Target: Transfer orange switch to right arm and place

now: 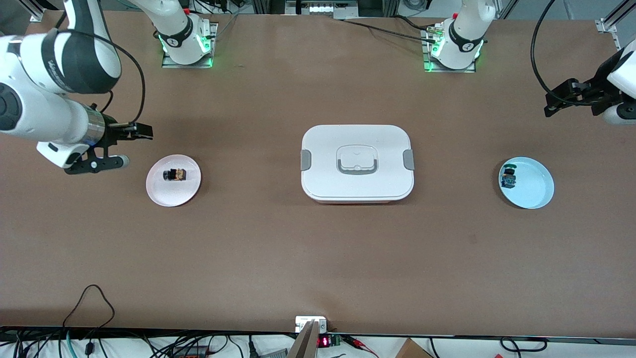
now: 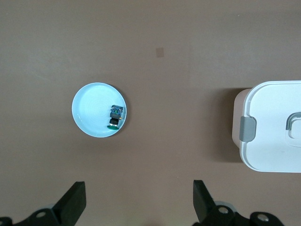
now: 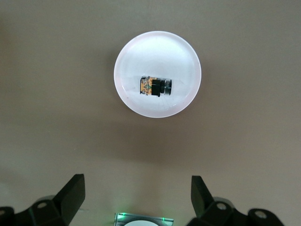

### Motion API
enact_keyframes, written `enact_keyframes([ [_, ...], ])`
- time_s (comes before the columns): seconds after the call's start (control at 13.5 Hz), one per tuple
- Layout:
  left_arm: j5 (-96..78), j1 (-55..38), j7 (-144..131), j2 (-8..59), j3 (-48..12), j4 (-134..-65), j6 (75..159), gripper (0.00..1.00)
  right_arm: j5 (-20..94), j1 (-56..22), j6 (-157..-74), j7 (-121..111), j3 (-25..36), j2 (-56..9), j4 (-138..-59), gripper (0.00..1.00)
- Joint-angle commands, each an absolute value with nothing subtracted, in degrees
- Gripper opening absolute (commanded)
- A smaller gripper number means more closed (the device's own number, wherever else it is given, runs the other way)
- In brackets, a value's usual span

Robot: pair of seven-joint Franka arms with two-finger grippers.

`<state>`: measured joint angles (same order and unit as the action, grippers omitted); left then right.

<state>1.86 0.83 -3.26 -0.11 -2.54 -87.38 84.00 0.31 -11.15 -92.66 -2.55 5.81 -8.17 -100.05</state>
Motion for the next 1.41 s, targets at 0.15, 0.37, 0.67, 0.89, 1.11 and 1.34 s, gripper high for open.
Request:
enact_keyframes([
  [0.15,2.1,0.4,-3.6,0.6,-2.4,-85.8,83.6,1.0,-1.8,-8.9,-92.7,-0.4,5.9,-8.6,-92.1,1.0],
  [0.37,2.0,0.4,-3.7,0.6,-2.3,-85.8,83.5,1.0,-3.7,-8.0,-89.8,1.5,6.2,-8.7,-87.6,1.0],
  [0.67,2.0,0.4,-3.7,0.6,-2.3,-85.8,83.4,1.0,-3.5,-6.8,-89.3,0.3,9.8,-8.1,-88.1,1.0],
  [0.89,2.0,0.4,-3.7,0.6,-2.3,-85.8,83.4,1.0,-3.0,-6.0,-94.5,0.3,9.8,-5.5,-92.9,1.0],
  [1.11,2.0,0.4,-3.7,0.6,-2.3,-85.8,83.4,1.0,-2.8,-6.7,-99.7,0.3,9.3,-0.9,-99.5,1.0],
  [1.34,2.0,0.4,-3.7,0.6,-2.3,-85.8,83.4,1.0,-2.5,-6.7,-98.4,0.7,9.2,-0.8,-99.2,1.0],
])
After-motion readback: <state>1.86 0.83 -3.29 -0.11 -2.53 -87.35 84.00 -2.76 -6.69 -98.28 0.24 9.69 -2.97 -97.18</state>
